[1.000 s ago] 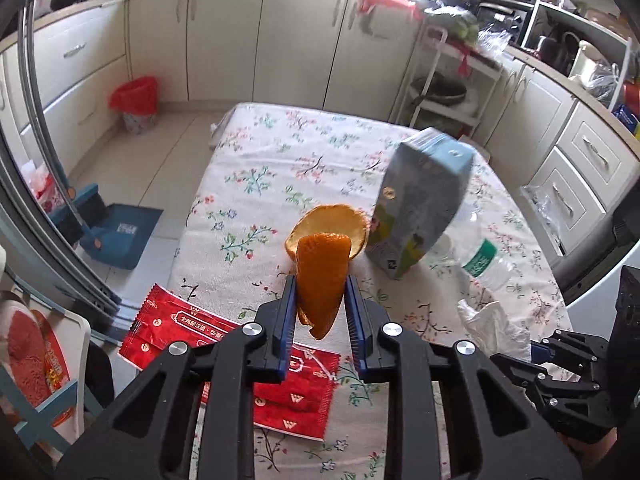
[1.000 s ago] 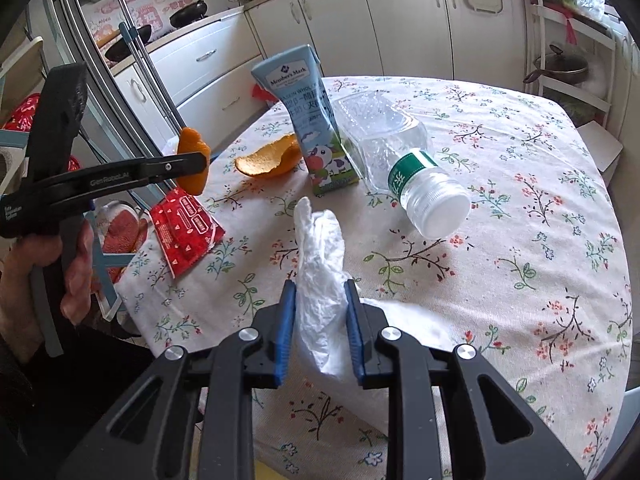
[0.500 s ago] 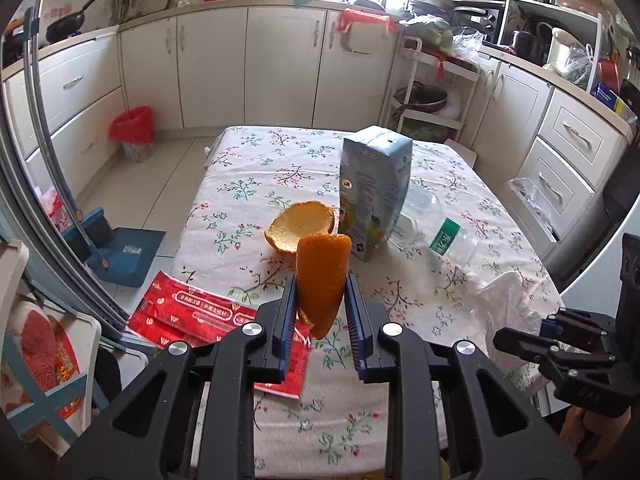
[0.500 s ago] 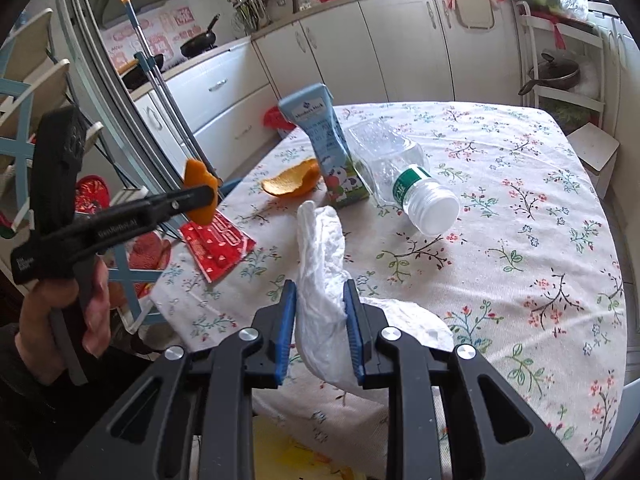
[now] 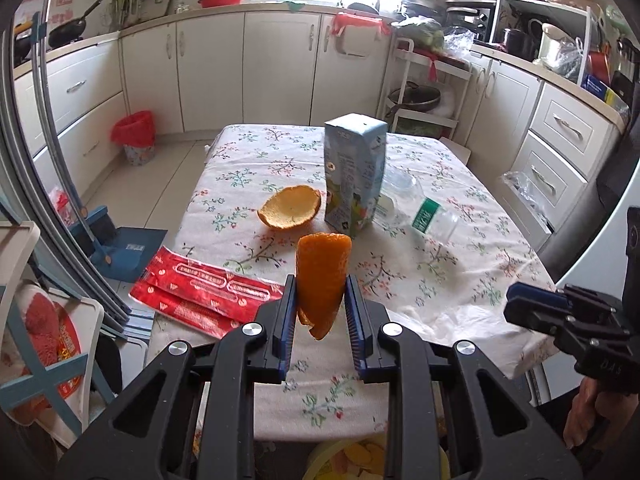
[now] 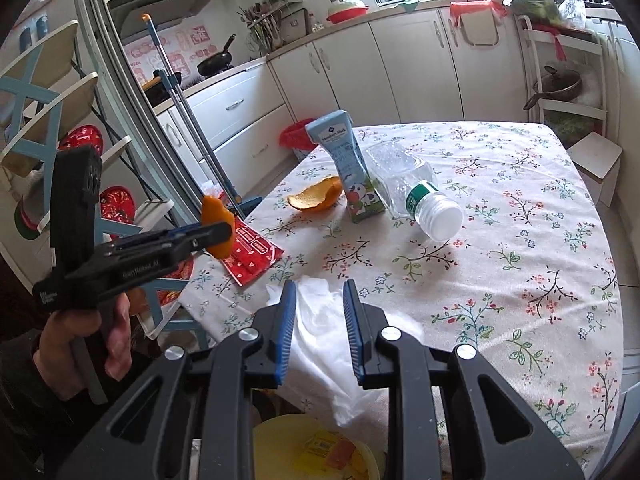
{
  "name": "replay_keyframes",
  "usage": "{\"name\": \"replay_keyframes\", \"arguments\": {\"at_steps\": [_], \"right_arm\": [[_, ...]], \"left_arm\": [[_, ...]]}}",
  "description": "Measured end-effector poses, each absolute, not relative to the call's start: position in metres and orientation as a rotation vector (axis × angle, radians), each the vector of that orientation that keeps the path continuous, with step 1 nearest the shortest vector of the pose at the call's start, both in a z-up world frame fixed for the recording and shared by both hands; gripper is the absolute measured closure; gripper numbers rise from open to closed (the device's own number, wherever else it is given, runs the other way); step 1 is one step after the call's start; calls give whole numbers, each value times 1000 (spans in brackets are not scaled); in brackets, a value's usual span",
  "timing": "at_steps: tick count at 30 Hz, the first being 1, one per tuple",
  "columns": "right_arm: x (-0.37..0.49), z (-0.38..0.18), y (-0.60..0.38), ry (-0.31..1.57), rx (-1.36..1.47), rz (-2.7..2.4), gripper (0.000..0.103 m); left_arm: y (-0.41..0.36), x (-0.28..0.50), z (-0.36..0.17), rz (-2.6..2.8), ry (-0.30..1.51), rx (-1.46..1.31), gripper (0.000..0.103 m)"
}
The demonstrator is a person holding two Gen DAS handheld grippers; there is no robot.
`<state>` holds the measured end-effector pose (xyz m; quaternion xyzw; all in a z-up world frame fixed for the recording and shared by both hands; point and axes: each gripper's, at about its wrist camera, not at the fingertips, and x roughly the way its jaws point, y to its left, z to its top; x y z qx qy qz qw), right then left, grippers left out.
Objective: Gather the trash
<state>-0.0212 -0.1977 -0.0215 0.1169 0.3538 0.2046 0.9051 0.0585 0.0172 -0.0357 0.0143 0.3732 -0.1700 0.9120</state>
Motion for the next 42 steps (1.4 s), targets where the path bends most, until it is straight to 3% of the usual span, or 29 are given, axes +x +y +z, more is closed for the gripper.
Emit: {"name": "replay_keyframes", "arguments": {"at_steps": [2,4,5,6,9,16,17,19,20,21,22,42], "right_arm": [[-23,-24,-196,740,237,425,76],[-23,-26,-195,756,237,437,60],[-22,-28,-192,763,233,440,45],[-20,-29,-189,766,222,436,37],[-13,-40,-177,822,192,445,29],[3,-73,-144,931,33,417,28],[3,-74,-141,937,8,408,31],[2,-75,-139,930,-31,387,48],[1,-75,-140,926,-46,371,63],[1,-74,-143,928,-38,370,85],[2,-74,-147,936,-10,381,94],[-95,-36,-168,831,234,477,94]], "left_arm": [[18,54,-37,-350,771,28,81],[20,51,-38,-347,776,15,81],[21,50,-38,-346,777,9,81],[22,50,-38,-346,778,2,81],[24,48,-39,-346,780,-5,81],[29,48,-39,-347,780,-20,81],[30,48,-38,-347,779,-25,81],[32,49,-37,-349,778,-35,81],[32,48,-37,-350,777,-36,81],[31,48,-37,-351,776,-35,81],[31,47,-36,-352,775,-33,81],[49,-30,-35,-387,756,-94,81]]}}
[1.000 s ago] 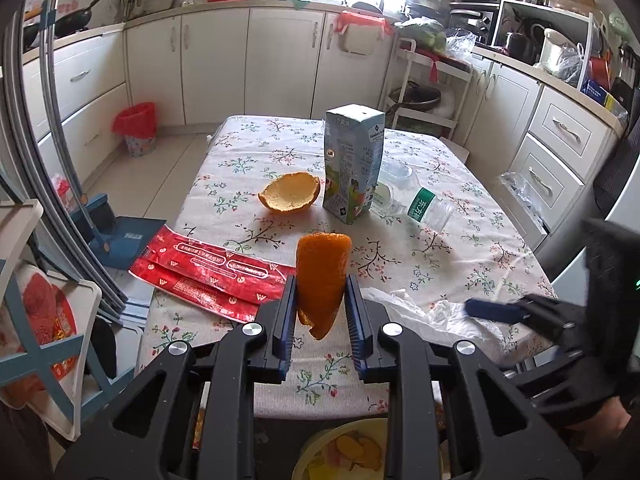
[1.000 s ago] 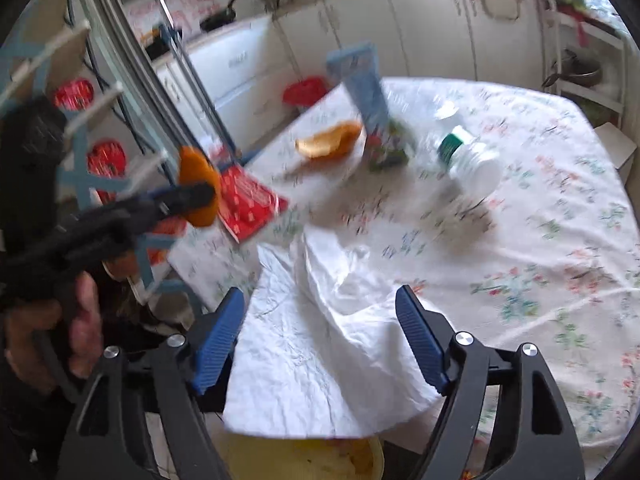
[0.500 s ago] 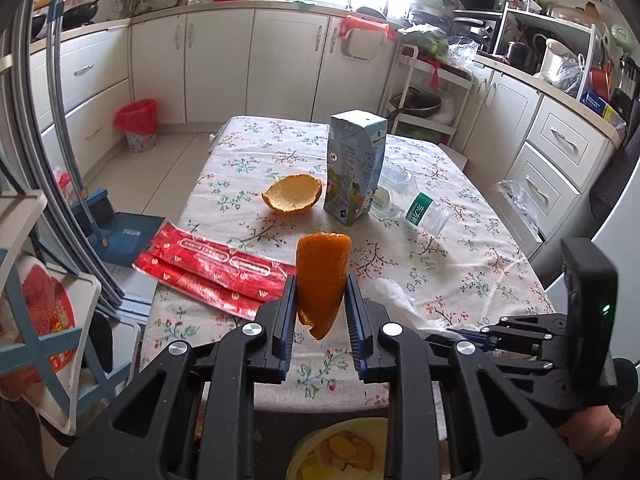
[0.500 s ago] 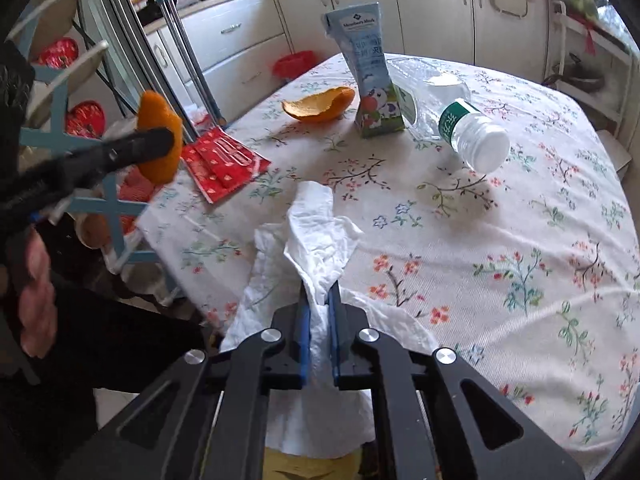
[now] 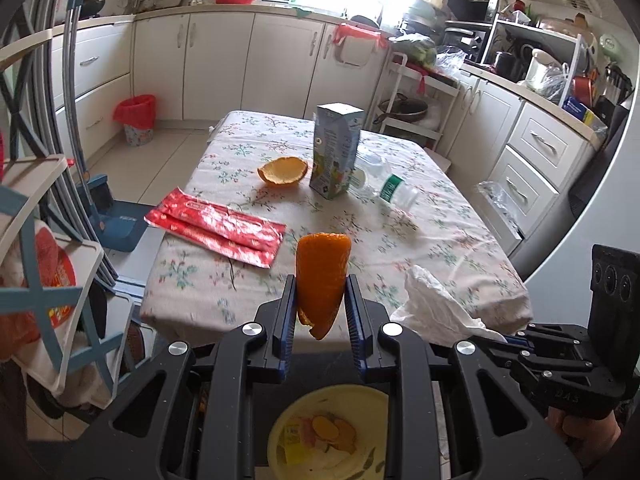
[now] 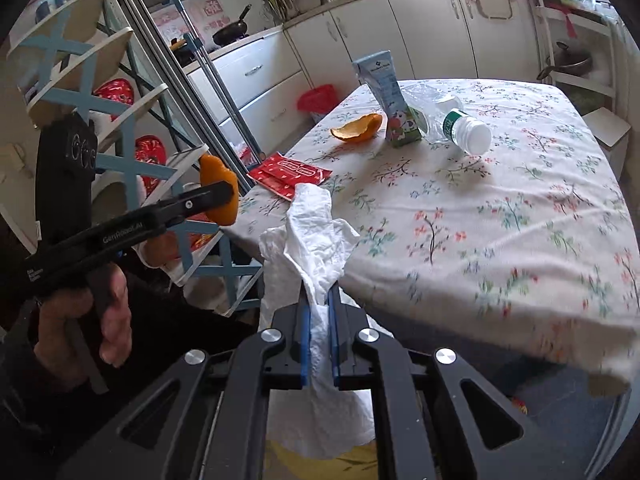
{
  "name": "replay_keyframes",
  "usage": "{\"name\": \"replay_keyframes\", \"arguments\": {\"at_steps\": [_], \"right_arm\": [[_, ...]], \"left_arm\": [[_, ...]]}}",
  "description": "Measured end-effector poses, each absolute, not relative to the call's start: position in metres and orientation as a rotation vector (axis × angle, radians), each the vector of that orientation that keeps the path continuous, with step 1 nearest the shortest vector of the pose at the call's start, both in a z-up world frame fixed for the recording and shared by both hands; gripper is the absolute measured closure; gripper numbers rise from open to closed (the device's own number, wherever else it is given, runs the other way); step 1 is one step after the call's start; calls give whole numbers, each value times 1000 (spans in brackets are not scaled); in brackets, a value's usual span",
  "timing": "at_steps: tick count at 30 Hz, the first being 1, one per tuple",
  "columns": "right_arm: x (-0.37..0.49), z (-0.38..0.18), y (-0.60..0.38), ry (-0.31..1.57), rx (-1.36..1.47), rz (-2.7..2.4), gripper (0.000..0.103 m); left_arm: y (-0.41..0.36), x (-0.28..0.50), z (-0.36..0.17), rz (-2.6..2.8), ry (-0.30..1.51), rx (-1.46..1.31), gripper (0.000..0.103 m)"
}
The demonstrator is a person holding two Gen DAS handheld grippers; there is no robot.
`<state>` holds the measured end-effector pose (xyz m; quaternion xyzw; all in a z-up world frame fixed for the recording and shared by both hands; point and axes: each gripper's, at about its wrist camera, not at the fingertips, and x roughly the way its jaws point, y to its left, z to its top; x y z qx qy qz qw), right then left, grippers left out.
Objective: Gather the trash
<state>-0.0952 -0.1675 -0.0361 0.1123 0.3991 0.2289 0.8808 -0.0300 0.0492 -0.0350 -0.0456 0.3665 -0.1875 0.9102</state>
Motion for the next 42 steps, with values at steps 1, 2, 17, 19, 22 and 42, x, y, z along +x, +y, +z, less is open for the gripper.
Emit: {"name": "replay_keyframes", "arguments": {"at_steps": [1,2,17,19,22,42], "right_arm": [[-98,-36,-167,831,238,475,94],[-103,-37,-167,833,244,472,94],[-138,-61,-157,939,198,450,94],[-142,-61,-157,941,194,446,94],[-147,-64,-156,950,192,438,94],[-132,-96,-160,1047,231,318,48]], "left_arm": [[49,-37,-35,-392,755,-94,81],[49,-40,-36,-395,755,-92,81],[54,-95,-39,-415,749,-91,81],[55,-100,-38,-419,747,-91,81],[56,-110,-39,-424,751,-88,81],[42,-123,-56,-469,813,-41,81]]}}
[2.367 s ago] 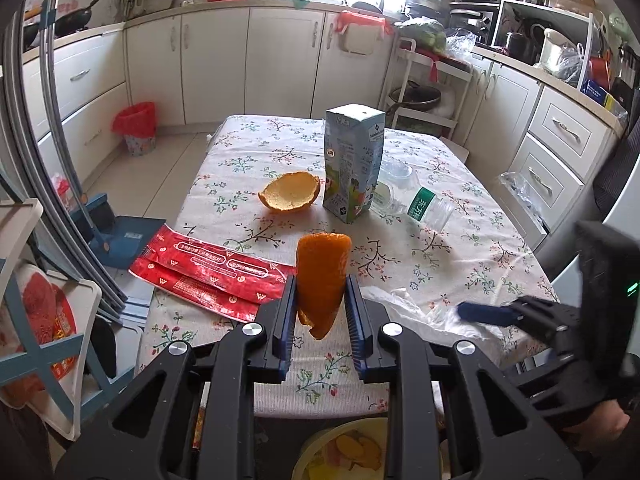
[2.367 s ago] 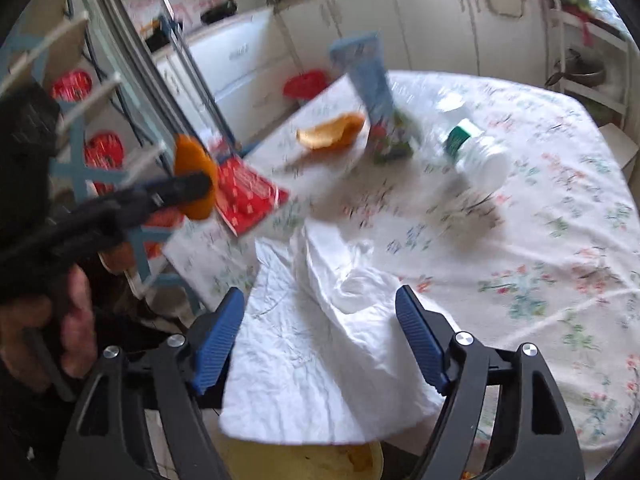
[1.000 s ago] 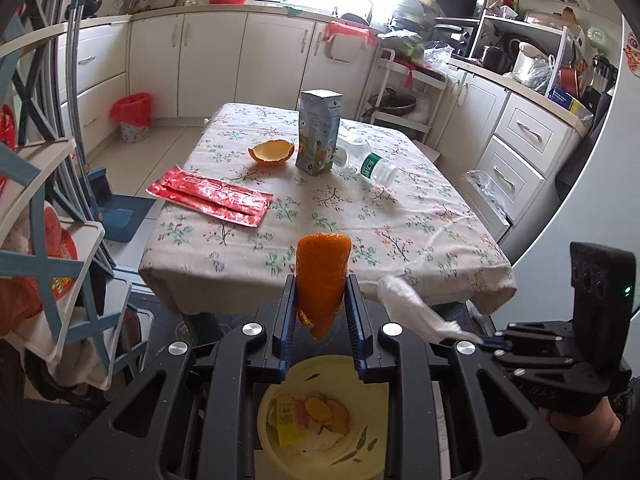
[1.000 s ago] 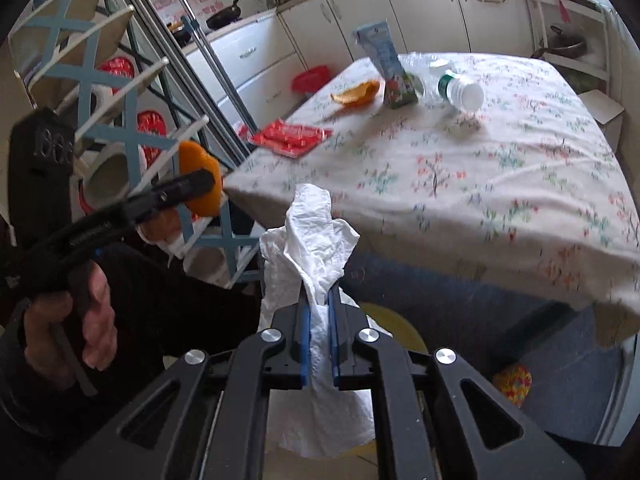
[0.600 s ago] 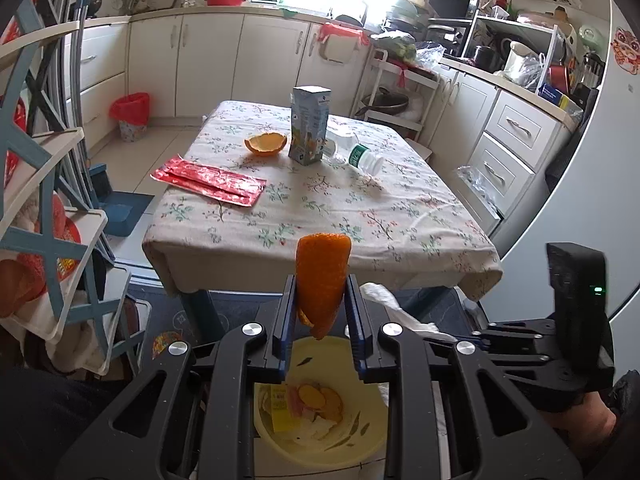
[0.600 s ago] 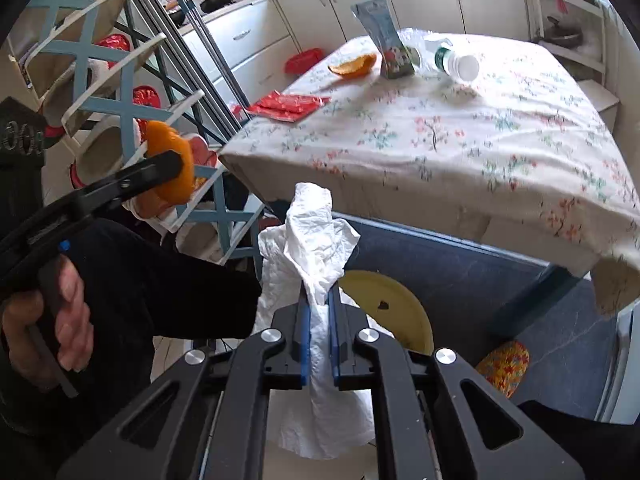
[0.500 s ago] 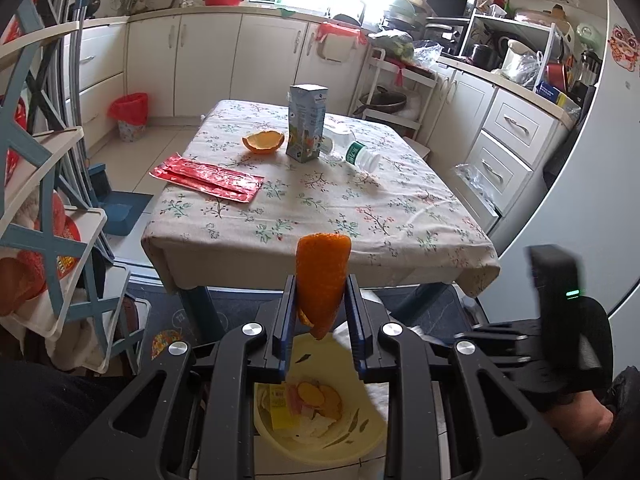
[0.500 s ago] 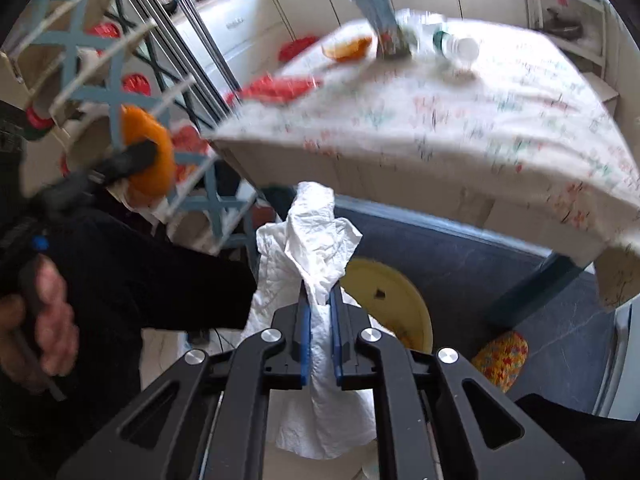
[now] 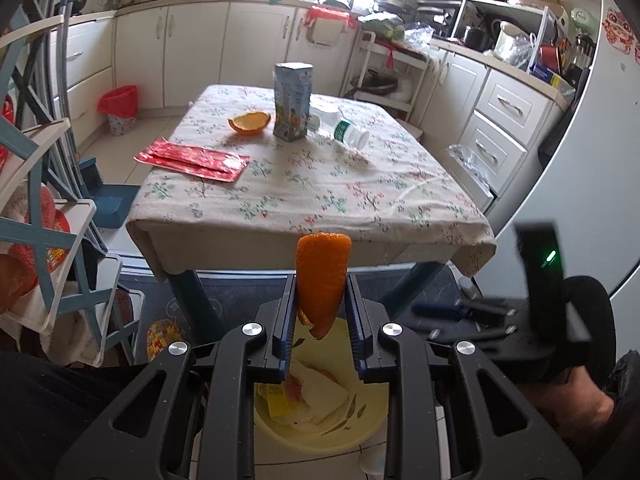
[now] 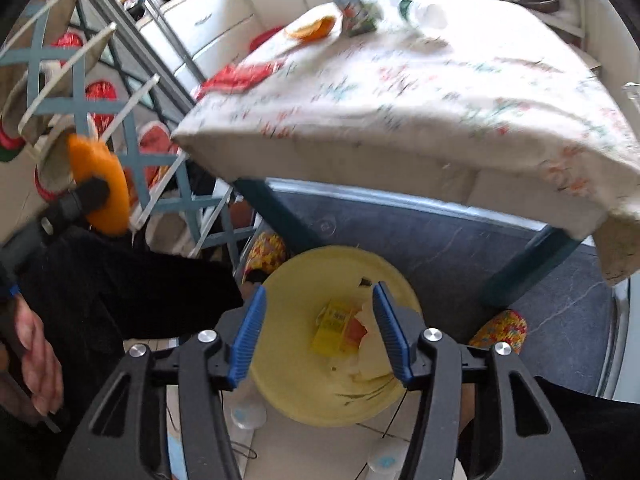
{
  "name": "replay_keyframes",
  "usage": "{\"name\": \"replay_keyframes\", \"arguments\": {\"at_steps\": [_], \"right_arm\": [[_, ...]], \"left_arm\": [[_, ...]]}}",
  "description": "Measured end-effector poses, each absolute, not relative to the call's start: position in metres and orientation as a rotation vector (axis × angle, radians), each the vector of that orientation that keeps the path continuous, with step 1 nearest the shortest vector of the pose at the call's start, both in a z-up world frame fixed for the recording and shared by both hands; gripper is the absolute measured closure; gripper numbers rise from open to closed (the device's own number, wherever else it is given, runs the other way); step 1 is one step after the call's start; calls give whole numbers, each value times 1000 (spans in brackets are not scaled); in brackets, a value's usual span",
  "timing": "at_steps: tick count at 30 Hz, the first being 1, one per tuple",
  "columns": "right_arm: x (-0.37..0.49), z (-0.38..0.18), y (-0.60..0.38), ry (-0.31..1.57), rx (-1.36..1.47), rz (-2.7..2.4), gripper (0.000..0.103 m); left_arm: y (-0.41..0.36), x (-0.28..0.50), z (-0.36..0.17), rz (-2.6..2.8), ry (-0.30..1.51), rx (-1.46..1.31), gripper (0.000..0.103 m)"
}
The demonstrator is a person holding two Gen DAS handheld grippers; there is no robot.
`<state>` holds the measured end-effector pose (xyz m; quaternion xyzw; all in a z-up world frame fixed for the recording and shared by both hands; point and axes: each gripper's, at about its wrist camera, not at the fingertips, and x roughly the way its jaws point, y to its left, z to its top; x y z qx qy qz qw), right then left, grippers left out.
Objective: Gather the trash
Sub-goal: 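Open both grippers over the yellow basin to drop peel and bag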
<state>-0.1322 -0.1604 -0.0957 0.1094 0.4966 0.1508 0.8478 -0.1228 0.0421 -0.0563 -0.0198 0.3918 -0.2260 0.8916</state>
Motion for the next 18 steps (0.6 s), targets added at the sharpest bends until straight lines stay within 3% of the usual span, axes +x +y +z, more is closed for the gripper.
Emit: {"name": "replay_keyframes", "arguments": {"at_steps": [16,18], "right_arm": [[-158,-27,-198,675,284,181,33],[-161,-21,-197,642,278,183,31]], "left_arm": [[5,-117,-116,-523,1078,70,81],[0,-119,-123,-522,1106,89,76]]}}
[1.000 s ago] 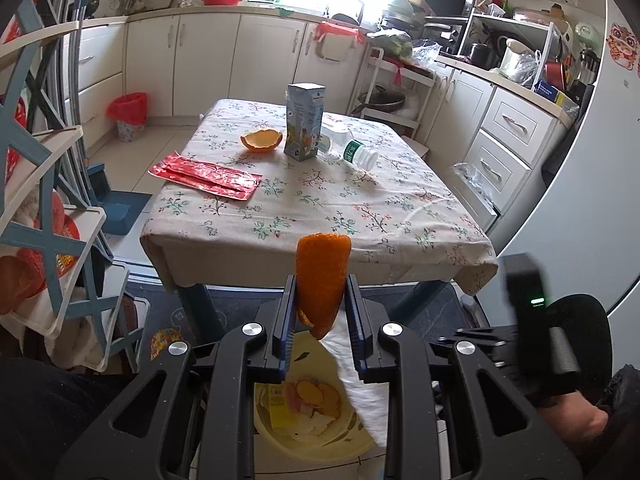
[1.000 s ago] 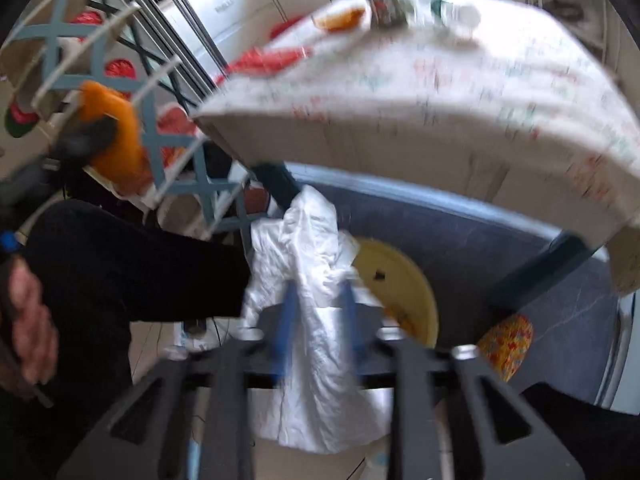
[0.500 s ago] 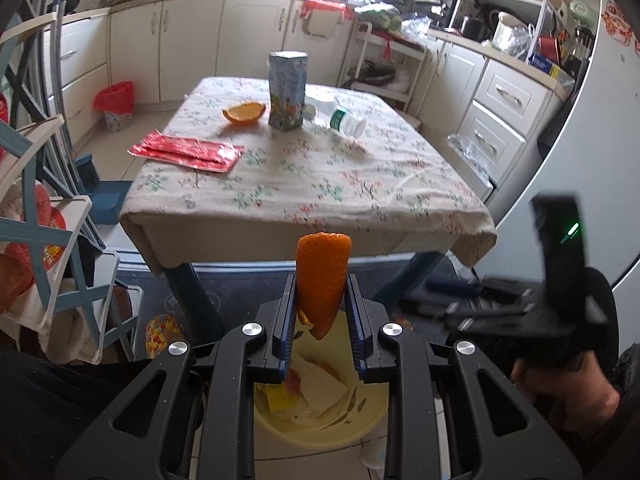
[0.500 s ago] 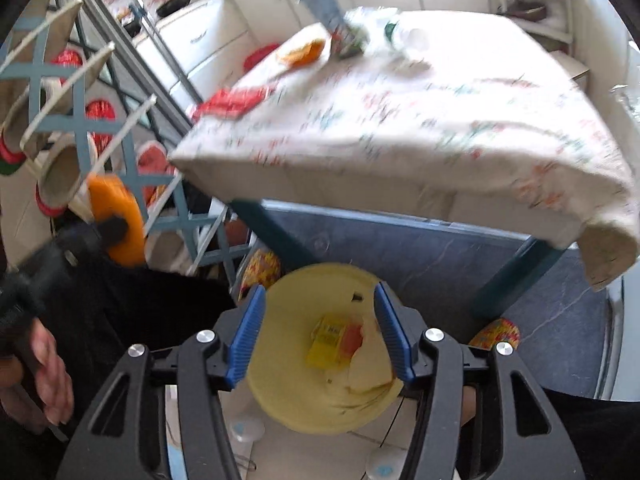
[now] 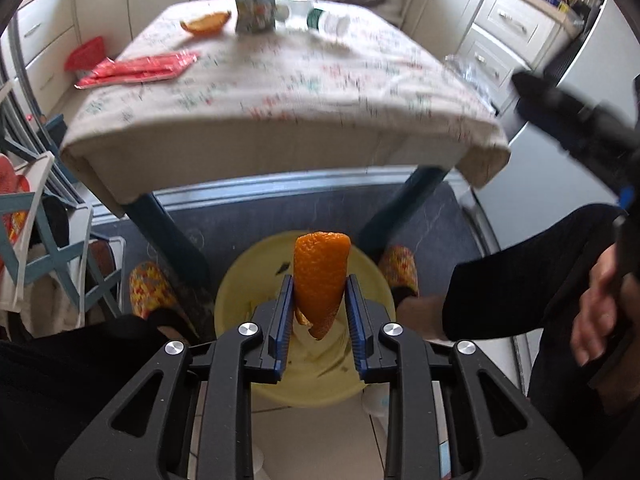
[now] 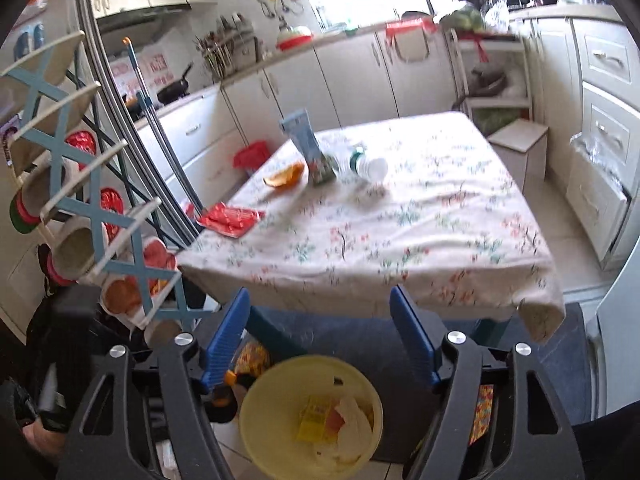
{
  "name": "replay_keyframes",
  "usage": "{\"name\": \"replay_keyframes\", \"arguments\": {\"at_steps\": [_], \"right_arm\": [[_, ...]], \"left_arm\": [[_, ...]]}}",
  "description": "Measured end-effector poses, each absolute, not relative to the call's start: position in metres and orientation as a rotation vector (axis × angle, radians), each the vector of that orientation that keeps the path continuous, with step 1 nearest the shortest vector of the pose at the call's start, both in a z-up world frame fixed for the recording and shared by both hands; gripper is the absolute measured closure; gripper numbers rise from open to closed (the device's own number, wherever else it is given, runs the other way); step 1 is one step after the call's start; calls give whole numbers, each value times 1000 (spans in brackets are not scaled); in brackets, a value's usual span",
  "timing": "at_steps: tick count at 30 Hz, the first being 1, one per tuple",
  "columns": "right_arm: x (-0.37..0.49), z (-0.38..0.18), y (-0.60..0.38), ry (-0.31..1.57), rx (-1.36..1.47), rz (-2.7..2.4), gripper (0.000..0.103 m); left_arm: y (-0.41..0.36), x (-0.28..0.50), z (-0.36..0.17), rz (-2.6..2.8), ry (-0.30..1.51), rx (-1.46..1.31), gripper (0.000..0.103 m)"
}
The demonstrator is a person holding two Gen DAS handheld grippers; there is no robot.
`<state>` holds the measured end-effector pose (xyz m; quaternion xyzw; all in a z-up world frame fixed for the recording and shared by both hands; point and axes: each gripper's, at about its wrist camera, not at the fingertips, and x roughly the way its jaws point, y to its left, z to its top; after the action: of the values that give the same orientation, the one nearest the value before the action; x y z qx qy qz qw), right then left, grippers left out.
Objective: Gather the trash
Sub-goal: 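Open both grippers over the yellow basin to drop peel and bag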
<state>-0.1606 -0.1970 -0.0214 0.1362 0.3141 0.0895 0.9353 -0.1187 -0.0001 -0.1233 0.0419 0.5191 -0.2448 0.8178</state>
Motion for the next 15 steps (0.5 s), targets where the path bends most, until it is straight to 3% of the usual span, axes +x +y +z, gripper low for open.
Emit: {"name": "replay_keyframes", "arguments": {"at_steps": [1,5,15], "right_arm": [[-161,-20,-196,633,274,183,31],[-162,-17,-196,614,270,187,28],[-164,-15,-198,605,280,179,22]], "left_arm": [[-2,-119,-126,-526,1116,98,74],[-9,-123,-126,-515,1107,142,50],[-8,-123,-117,-471,1051,172,30]]}}
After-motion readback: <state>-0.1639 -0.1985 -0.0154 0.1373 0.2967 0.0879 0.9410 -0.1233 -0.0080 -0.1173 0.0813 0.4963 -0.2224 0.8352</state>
